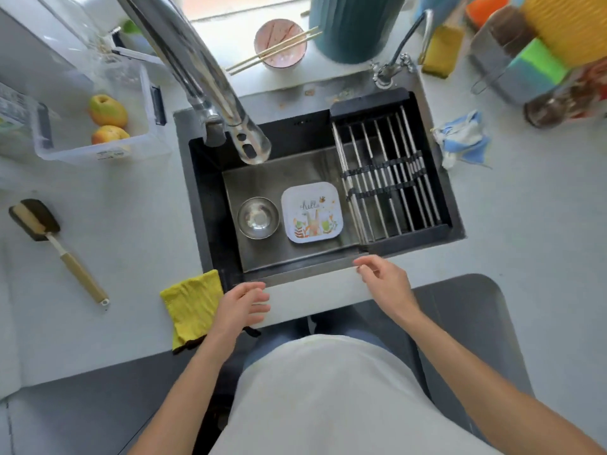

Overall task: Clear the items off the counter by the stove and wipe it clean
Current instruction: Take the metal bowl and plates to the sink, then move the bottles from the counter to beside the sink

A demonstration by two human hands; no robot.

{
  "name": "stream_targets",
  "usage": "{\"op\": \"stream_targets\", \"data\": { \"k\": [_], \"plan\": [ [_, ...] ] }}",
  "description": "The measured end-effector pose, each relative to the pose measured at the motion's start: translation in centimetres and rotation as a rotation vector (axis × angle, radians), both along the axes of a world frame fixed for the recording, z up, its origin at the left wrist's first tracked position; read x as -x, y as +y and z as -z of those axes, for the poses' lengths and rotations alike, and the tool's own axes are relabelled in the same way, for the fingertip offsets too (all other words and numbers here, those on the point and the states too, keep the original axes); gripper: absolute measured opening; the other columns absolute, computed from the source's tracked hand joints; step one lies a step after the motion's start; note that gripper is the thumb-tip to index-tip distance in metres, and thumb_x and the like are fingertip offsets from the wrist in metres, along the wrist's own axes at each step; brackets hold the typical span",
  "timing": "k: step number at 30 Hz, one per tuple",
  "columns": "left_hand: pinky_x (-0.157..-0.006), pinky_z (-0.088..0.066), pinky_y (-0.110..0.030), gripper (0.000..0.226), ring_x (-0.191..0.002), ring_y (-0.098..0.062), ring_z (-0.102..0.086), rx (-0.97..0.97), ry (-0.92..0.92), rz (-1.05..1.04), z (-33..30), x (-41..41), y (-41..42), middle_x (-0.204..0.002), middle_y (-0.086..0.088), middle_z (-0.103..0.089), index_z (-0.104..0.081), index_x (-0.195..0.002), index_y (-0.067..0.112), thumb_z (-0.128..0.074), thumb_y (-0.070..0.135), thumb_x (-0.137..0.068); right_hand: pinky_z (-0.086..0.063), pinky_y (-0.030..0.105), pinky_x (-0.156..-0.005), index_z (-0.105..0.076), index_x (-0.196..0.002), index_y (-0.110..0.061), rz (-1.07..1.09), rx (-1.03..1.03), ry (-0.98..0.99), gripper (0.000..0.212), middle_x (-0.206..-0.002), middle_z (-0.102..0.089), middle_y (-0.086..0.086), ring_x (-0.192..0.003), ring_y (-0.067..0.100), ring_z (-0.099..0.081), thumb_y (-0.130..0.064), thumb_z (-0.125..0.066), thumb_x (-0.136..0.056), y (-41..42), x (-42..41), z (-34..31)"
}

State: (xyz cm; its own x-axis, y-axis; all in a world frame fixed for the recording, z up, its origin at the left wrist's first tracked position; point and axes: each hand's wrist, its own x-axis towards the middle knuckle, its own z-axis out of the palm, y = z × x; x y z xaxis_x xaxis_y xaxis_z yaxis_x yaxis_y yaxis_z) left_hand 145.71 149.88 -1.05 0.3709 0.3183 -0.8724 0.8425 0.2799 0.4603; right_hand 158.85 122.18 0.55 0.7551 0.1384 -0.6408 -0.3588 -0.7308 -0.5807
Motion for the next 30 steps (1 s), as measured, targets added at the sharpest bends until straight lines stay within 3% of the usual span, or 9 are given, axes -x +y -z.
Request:
{"op": "stream_targets", "data": {
  "k": [3, 7, 9, 15, 17, 20, 23, 26, 30],
  "plan": [
    [-0.068, -0.06, -0.028, 0.018, -0.081, -0.017, -0.08, -0.039, 0.026, 0.11, 0.3, 1.9, -0.2, -0.096, -0.003, -0.082, -0.076, -0.11, 0.024, -0.065, 0.016, -0.099, -0.056, 0.034, -0.087, -0.074, -0.11, -0.029, 0.018, -0.003, 0.084, 0.022, -0.099, -0.075, -0.01, -0.091, 0.013, -0.072, -0.024, -0.054, -0.1, -2.2, 1.3, 0.0],
    [-0.068, -0.057, -0.031, 0.015, -0.079, -0.026, -0.076, -0.054, 0.032, 0.263, 0.7, 3.5, 0.1, -0.093, -0.009, -0.08, -0.075, -0.107, 0.018, -0.063, 0.013, -0.1, -0.052, 0.022, -0.073, -0.073, -0.102, -0.032, 0.049, 0.021, 0.158, 0.02, -0.091, -0.076, -0.012, -0.086, 0.009, -0.073, -0.026, -0.054, -0.099, -4.0, 2.6, 0.1],
    [-0.063, -0.052, -0.028, 0.013, -0.074, -0.022, -0.071, -0.041, 0.032, 0.353, 0.6, 3.8, 0.4, -0.091, -0.01, -0.078, -0.075, -0.107, 0.015, -0.063, 0.013, -0.1, -0.053, 0.021, -0.067, -0.072, -0.101, -0.033, 0.132, 0.001, 0.222, 0.02, -0.093, -0.077, -0.01, -0.08, 0.008, -0.074, -0.028, -0.053, -0.1, -4.3, 3.4, 0.1],
    [-0.076, -0.059, -0.03, 0.012, -0.081, -0.016, -0.078, -0.116, 0.05, 0.681, 0.3, 3.7, 2.2, -0.098, 0.001, -0.08, -0.074, -0.106, 0.024, -0.064, 0.021, -0.101, -0.059, 0.029, -0.075, -0.072, -0.104, -0.032, 0.35, -0.01, 0.227, 0.021, -0.093, -0.077, -0.01, -0.078, 0.007, -0.075, -0.035, -0.051, -0.101, -4.4, 7.5, -0.7],
    [-0.071, -0.057, -0.027, 0.012, -0.074, -0.012, -0.077, -0.115, 0.052, 0.744, 0.2, 3.2, 2.7, -0.096, 0.0, -0.08, -0.075, -0.104, 0.021, -0.064, 0.018, -0.1, -0.058, 0.032, -0.08, -0.072, -0.104, -0.03, 0.45, -0.012, 0.229, 0.021, -0.094, -0.077, -0.008, -0.082, 0.012, -0.075, -0.032, -0.052, -0.101, -4.3, 9.7, -0.8],
    [-0.064, -0.049, -0.029, 0.013, -0.067, -0.009, -0.073, -0.119, 0.048, 0.909, 0.2, 2.3, 3.0, -0.09, 0.002, -0.079, -0.075, -0.099, 0.021, -0.063, 0.018, -0.096, -0.053, 0.028, -0.074, -0.072, -0.106, -0.022, 0.64, -0.025, 0.241, 0.022, -0.098, -0.077, 0.0, -0.082, 0.016, -0.072, -0.027, -0.051, -0.104, -4.4, 14.8, -0.9],
    [-0.065, -0.05, -0.029, 0.014, -0.069, -0.01, -0.072, -0.146, 0.046, 1.121, 0.3, 1.1, 1.9, -0.084, 0.009, -0.08, -0.075, -0.094, 0.026, -0.062, 0.023, -0.092, -0.05, 0.026, -0.065, -0.071, -0.109, -0.013, 0.812, -0.03, 0.268, 0.022, -0.1, -0.075, 0.005, -0.08, 0.017, -0.067, -0.023, -0.051, -0.106, -4.5, 21.0, -0.7],
    [-0.063, -0.055, -0.027, 0.014, -0.06, -0.009, -0.066, -0.126, 0.019, 1.266, 0.4, 0.0, -0.9, -0.08, 0.004, -0.078, -0.074, -0.09, 0.027, -0.06, 0.025, -0.091, -0.047, 0.028, -0.062, -0.07, -0.11, -0.009, 0.984, -0.044, 0.311, 0.022, -0.1, -0.073, 0.009, -0.08, 0.019, -0.064, -0.02, -0.05, -0.107, -4.6, 27.9, -0.1],
    [-0.079, -0.059, -0.037, 0.016, -0.08, -0.022, -0.073, -0.111, -0.094, 1.608, 0.1, -1.0, -7.0, -0.081, 0.008, -0.075, -0.069, -0.085, 0.034, -0.054, 0.037, -0.086, -0.05, 0.033, -0.067, -0.073, -0.1, -0.015, 1.257, -0.035, 0.333, 0.021, -0.095, -0.075, 0.01, -0.081, 0.024, -0.067, -0.018, -0.053, -0.105, -4.1, 37.1, 1.6]
  ]
}}
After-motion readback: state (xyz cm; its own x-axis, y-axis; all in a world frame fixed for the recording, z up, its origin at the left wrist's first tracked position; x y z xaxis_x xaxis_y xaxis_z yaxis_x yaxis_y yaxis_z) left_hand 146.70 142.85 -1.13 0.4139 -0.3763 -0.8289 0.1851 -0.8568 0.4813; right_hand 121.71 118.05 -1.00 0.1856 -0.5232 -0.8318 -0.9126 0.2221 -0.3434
